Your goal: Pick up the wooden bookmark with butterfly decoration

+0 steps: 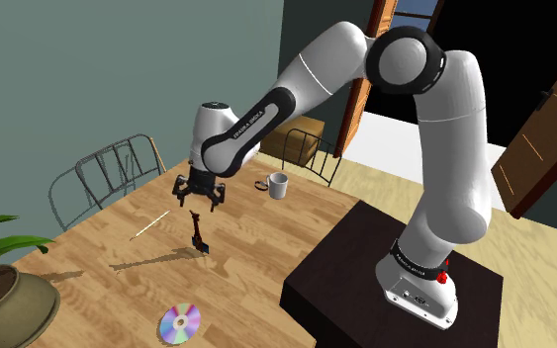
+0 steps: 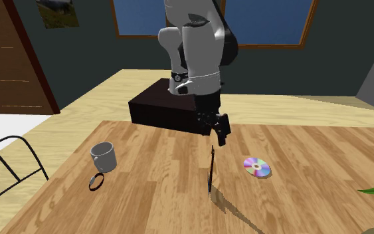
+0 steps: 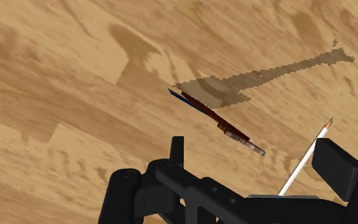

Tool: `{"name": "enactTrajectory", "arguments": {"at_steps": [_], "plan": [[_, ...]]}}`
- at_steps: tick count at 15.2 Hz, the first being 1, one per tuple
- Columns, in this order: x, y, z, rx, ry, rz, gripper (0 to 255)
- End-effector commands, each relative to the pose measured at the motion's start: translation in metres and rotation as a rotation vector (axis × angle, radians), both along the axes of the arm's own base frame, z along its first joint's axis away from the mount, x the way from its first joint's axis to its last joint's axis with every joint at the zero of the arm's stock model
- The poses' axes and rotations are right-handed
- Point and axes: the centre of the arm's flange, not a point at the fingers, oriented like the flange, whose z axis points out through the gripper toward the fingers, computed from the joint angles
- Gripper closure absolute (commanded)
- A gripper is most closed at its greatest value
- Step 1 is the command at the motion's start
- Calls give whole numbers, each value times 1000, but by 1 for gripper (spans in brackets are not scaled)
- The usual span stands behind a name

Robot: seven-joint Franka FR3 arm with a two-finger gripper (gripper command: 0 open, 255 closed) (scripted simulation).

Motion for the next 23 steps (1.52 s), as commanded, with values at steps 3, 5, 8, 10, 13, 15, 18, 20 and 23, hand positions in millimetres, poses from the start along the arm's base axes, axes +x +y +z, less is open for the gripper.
{"name": "enactTrajectory", "arguments": {"at_steps": [3,5,8,10,13,15,18,20,23], "plan": [[14,5,-20,9,-5,-24,0],[14,5,-30,9,-5,-24,0],[14,5,-49,9,-5,-24,0],[14,5,-49,9,-5,-24,0],[13,6,-49,9,-5,-24,255],[13,6,-50,9,-5,-24,255],[13,6,-49,9,-5,-24,255],[14,5,-49,9,-5,-24,255],[14,5,-33,9,-5,-24,255]]}}
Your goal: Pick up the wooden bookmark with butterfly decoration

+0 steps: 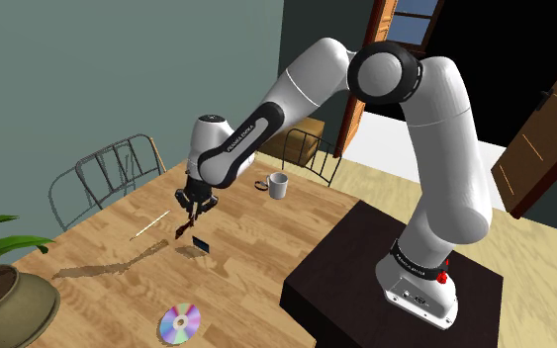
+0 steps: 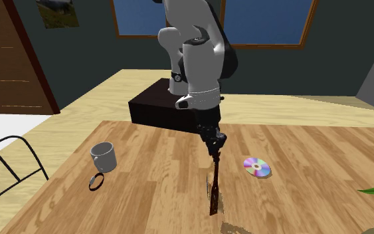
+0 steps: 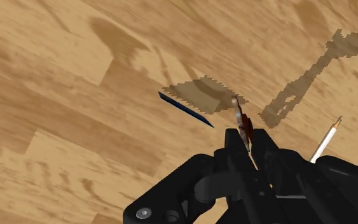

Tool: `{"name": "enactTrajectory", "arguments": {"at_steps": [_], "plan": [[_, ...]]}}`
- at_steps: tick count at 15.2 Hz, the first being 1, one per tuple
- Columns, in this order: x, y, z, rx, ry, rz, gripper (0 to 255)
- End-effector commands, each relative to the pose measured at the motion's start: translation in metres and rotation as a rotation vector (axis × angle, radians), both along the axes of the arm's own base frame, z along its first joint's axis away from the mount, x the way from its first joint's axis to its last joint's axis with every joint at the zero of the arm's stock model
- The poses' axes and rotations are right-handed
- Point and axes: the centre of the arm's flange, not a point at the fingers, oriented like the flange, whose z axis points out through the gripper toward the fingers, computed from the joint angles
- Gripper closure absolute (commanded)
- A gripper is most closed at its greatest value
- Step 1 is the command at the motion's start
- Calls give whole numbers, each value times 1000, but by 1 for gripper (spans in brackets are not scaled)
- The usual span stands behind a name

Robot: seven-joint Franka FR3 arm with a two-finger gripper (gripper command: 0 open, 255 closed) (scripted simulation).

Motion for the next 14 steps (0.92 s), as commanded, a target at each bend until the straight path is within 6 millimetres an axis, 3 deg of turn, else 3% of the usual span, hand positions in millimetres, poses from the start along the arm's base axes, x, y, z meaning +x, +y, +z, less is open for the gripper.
{"name": "enactTrajectory", "arguments": {"at_steps": [1,12,14], "plan": [[0,0,10,0,0,0,255],[0,0,68,0,0,0,255],[0,0,69,0,0,0,255]]}}
